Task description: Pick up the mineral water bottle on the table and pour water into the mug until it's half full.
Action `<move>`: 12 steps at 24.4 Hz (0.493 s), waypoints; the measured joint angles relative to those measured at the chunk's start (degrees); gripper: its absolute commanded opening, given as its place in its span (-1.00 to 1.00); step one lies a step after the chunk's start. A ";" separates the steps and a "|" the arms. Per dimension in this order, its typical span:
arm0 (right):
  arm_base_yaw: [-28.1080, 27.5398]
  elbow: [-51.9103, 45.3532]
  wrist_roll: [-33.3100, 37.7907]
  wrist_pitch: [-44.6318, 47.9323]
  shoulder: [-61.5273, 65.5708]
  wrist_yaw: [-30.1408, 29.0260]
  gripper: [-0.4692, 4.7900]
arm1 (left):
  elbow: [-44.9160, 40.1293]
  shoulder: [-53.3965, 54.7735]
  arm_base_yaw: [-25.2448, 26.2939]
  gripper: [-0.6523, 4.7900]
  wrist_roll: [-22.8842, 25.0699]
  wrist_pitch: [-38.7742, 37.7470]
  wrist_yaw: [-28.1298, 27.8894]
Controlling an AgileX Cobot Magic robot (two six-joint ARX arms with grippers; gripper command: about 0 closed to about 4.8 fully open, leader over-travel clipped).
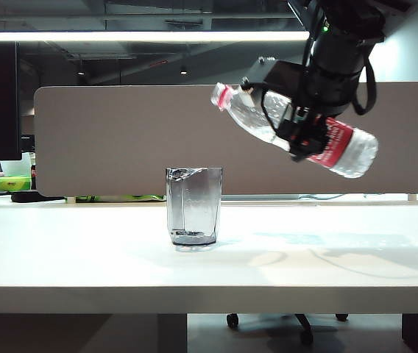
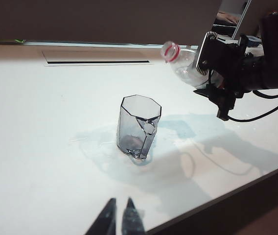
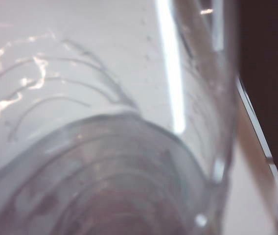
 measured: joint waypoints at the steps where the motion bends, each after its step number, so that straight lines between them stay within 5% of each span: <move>1: 0.00 0.07 -0.76 -1.09 -0.02 1.14 0.21 | 0.00 0.00 0.00 -0.68 0.00 0.00 0.00; 12: 0.57 2.12 -11.43 -7.34 1.05 7.17 0.21 | 0.00 0.00 0.00 -0.68 0.00 0.04 0.00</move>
